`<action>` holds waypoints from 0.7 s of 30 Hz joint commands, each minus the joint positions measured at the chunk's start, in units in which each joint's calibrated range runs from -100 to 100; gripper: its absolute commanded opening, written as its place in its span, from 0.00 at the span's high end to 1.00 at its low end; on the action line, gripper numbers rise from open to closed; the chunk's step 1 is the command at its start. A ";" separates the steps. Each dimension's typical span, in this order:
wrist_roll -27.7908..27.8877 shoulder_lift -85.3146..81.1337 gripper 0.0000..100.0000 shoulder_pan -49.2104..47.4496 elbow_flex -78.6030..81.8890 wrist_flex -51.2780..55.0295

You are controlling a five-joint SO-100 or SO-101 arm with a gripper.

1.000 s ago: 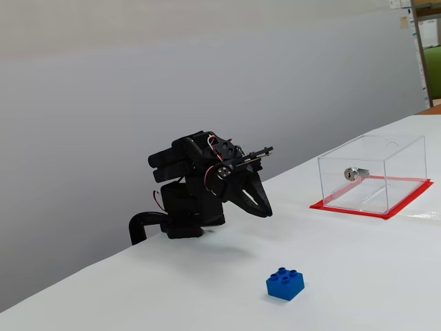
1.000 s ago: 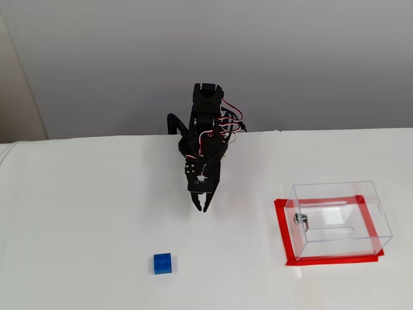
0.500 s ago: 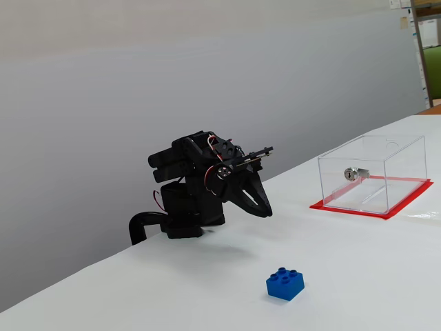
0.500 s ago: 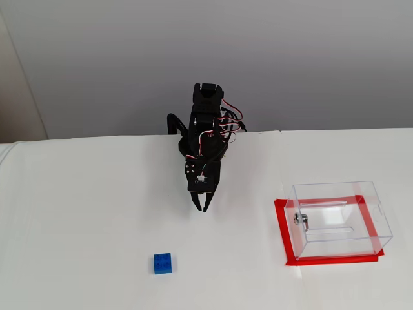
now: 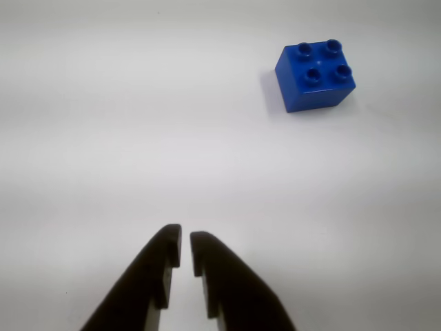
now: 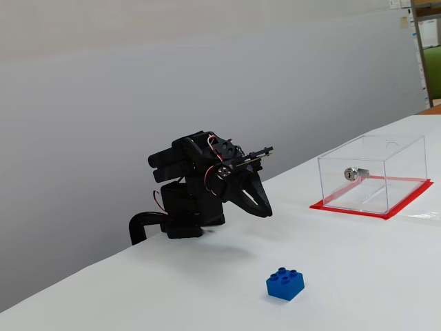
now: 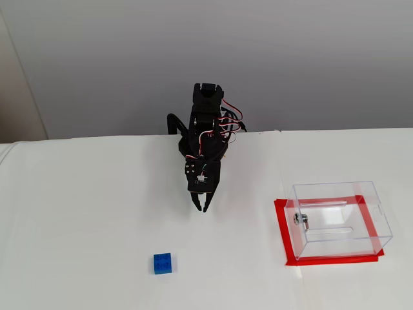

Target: Pick the blue lego brick and place it into the transparent box

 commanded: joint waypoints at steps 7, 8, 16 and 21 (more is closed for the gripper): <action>-0.20 -0.93 0.99 0.54 0.87 0.27; -0.20 -0.93 0.99 0.54 0.87 0.27; -0.20 -0.93 0.99 0.76 0.87 0.27; 0.17 -0.84 0.99 0.61 0.87 0.27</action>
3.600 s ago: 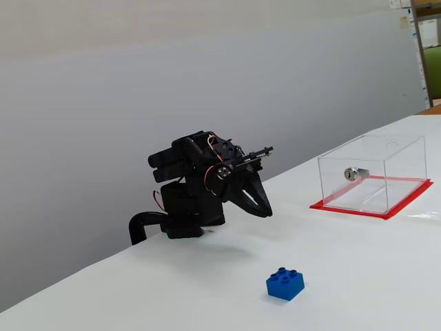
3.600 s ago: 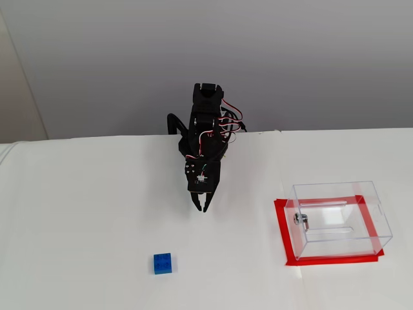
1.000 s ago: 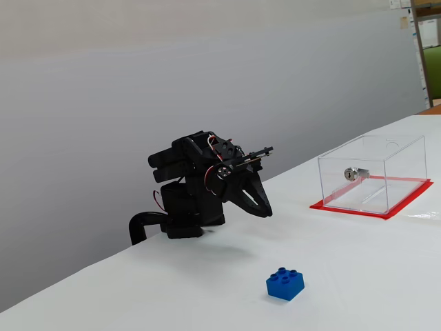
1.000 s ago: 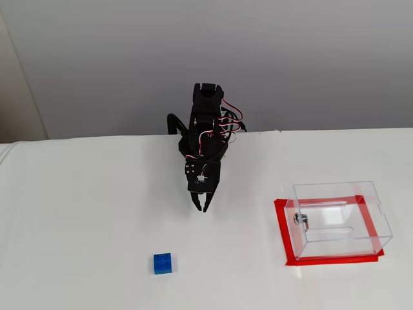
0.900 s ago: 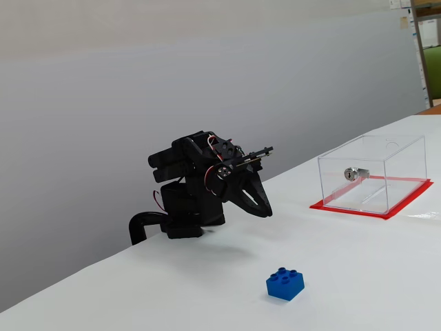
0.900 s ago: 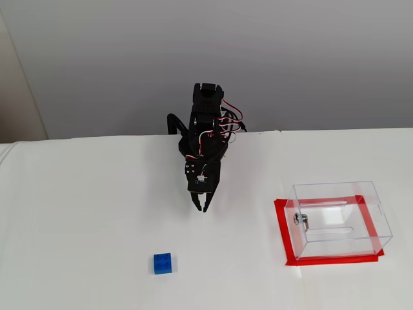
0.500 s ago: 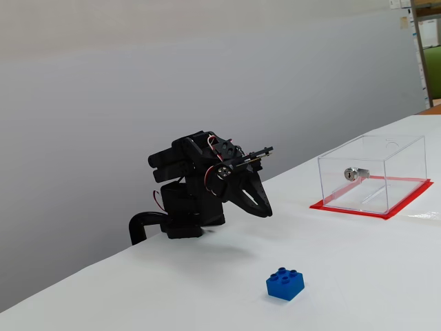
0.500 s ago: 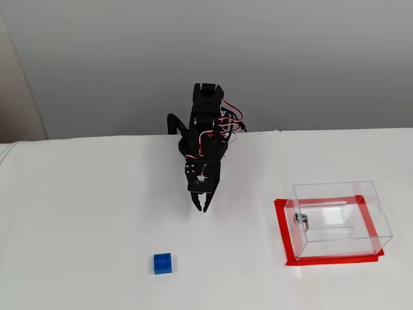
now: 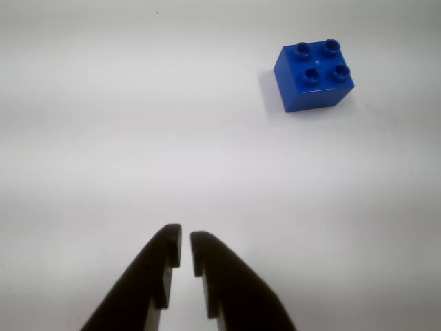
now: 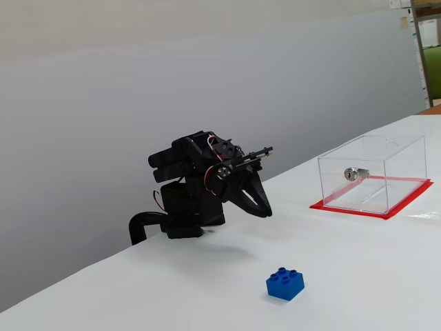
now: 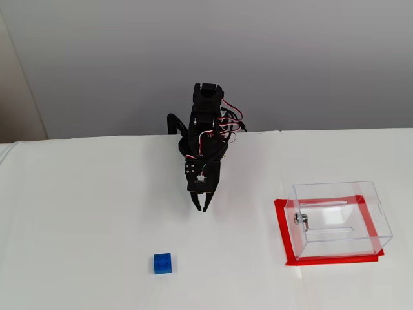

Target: Pick the blue lego brick and place it into the transparent box

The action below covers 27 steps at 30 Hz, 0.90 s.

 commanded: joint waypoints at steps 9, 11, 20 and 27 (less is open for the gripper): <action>0.17 -0.17 0.99 -0.12 -4.19 1.23; 0.17 -0.17 0.99 -0.49 -4.83 1.23; 0.22 0.00 0.99 -6.85 -5.73 2.10; 0.22 0.00 0.99 4.76 -10.16 8.28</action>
